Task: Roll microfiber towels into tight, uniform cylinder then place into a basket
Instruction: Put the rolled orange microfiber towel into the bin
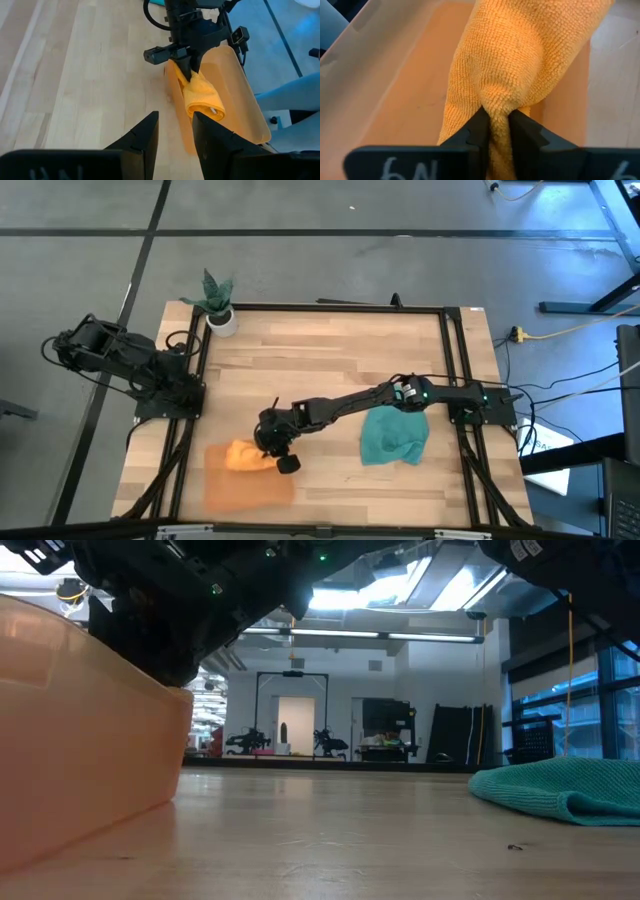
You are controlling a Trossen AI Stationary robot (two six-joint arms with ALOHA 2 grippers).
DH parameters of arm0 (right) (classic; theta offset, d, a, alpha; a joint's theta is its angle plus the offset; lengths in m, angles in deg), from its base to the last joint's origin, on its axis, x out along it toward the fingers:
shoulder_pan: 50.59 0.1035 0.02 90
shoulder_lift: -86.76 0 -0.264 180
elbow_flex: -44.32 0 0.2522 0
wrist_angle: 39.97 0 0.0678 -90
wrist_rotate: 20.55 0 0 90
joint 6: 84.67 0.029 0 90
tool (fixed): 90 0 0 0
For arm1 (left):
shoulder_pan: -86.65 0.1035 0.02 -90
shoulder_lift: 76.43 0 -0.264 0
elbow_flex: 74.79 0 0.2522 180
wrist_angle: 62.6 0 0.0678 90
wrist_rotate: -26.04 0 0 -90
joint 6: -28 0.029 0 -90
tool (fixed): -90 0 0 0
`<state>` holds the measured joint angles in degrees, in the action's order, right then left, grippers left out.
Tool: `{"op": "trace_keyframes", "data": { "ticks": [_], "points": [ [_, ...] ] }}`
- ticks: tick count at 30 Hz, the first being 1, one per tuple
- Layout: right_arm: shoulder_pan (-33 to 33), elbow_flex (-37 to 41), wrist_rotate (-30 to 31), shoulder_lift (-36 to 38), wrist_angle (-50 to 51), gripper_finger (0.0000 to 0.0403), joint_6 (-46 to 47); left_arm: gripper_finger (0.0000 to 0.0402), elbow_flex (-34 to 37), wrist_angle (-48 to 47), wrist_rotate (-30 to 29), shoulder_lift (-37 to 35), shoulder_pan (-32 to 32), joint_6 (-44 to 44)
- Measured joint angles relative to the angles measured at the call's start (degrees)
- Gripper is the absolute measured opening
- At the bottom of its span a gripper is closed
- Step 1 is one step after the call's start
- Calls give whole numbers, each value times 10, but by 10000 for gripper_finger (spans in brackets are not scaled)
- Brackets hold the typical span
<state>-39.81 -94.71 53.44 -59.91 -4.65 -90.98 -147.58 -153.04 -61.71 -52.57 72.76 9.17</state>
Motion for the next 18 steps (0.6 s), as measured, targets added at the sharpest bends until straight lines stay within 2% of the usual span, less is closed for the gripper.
{"op": "trace_keyframes", "data": {
  "ticks": [11,18],
  "points": [
    [0,-2,3,0,-7,163,-2,110,0,0,0,0,0,0],
    [-2,-51,14,-1,18,177,-2,110,0,0,0,0,0,0]
  ]
}}
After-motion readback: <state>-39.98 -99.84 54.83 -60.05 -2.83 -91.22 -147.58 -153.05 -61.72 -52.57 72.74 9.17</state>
